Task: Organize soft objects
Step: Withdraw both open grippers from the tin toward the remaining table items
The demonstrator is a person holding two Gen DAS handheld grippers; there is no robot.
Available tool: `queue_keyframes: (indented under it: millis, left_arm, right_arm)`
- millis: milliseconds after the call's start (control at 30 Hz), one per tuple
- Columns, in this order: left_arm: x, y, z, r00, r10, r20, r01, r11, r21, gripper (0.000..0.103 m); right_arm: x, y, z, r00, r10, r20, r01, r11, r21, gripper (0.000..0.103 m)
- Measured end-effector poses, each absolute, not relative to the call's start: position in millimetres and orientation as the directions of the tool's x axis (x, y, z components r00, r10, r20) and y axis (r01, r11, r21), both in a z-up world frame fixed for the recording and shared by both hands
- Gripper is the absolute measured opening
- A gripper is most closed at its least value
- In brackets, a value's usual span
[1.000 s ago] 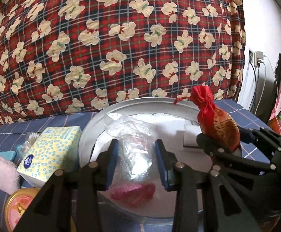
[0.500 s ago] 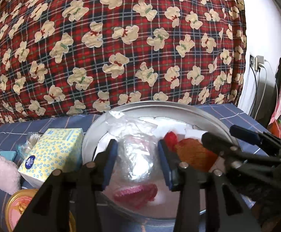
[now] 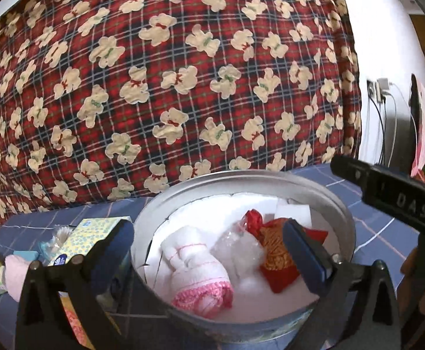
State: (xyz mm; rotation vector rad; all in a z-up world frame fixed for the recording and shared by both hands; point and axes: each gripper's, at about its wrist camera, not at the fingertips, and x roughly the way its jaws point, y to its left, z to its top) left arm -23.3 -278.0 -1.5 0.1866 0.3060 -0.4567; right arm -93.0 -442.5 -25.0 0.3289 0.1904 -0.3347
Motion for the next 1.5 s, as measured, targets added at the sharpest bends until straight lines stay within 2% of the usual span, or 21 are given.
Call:
queue_keyframes:
  millis: [200,300,367,433,700,1267,1500]
  left_arm:
    - [-29,-275,-2,0.862,-0.397,-0.315,0.451,0.885,0.118,0.103]
    - [-29,-273,-2,0.861,-0.398,-0.317,0.451,0.886,0.111,0.103]
    - [-30,-271,-2,0.863,-0.397,-0.312,0.448,0.887,0.109,0.103]
    - [-31,-270,-1,0.868,-0.393,-0.302,0.443,0.889,0.115,0.103]
    - [-44,-264,2,0.886,-0.386,-0.256,0.432,0.888,0.156,0.103]
    - [-49,-217,2,0.899,-0.348,-0.267,0.389,0.913,0.120,0.103]
    - [-53,-195,3,0.909,-0.328,-0.259,0.373,0.916,0.148,0.103]
  right_arm:
    - [-109,-450,-23,0.915,-0.362,-0.177,0.401,0.854,0.330,0.081]
    - [-126,-444,-20,0.897,-0.436,-0.069,0.433,0.837,0.335,0.082]
    - [-134,-438,-22,0.877,-0.480,-0.006,0.453,0.823,0.343,0.091]
    - [-136,-433,-20,0.876,-0.482,0.021,0.449,0.830,0.332,0.091]
    - [-127,-416,-17,0.892,-0.452,-0.001,0.439,0.866,0.239,0.091]
    - [-124,-404,-21,0.907,-0.421,-0.029,0.412,0.867,0.281,0.091]
    - [-111,-391,-27,0.919,-0.371,-0.132,0.394,0.861,0.322,0.091]
